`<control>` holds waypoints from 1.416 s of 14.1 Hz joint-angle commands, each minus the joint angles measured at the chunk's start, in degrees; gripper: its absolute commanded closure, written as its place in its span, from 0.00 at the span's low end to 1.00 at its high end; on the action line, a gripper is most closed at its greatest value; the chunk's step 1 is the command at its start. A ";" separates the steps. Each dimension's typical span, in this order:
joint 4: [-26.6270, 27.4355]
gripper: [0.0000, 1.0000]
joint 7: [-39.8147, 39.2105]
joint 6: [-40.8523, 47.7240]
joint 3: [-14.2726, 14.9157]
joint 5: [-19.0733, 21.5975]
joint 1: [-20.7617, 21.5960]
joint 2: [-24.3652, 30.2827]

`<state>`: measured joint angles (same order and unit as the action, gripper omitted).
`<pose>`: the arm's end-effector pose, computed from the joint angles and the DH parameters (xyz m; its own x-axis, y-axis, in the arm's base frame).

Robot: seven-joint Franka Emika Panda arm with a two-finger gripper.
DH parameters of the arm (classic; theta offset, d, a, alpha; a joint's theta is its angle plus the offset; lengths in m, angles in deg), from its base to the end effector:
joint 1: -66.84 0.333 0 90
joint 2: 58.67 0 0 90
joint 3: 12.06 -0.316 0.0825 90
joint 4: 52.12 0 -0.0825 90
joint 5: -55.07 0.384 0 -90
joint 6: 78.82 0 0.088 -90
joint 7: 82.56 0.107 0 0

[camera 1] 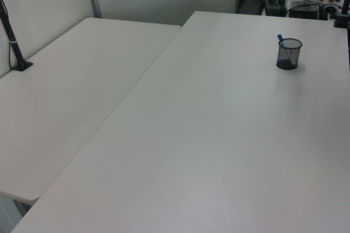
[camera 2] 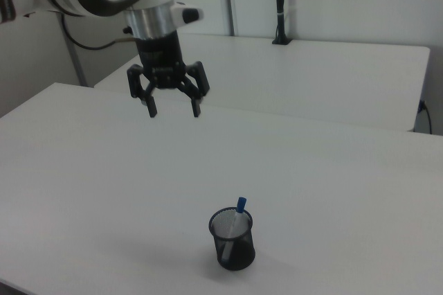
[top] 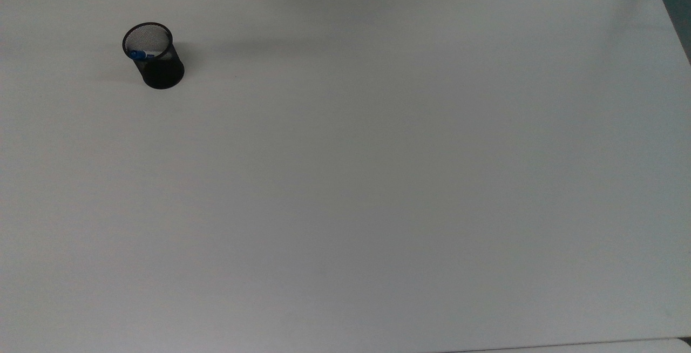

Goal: Remove the marker
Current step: 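Move the gripper over the black mesh cup and lower toward the marker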

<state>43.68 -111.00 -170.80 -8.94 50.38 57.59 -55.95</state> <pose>0.5267 -0.1249 0.6059 0.9589 0.2784 -0.0547 0.2814 -0.9577 0.0603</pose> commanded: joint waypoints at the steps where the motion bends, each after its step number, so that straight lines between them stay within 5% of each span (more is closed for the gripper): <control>1: 5.51 0.00 -5.92 -0.81 1.79 -1.55 -3.12 1.41; 8: 21.34 0.00 -3.21 -26.56 9.09 -1.56 -4.54 1.15; 11: 22.93 0.07 -2.42 -28.78 9.27 -0.86 -4.72 -0.17; 16: 23.11 0.18 0.49 -33.52 9.62 10.82 -5.33 -2.89; 20: 23.11 0.35 0.40 -35.72 9.62 10.93 -5.42 -4.48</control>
<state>65.84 -111.28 -203.68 0.37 60.26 52.07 -60.15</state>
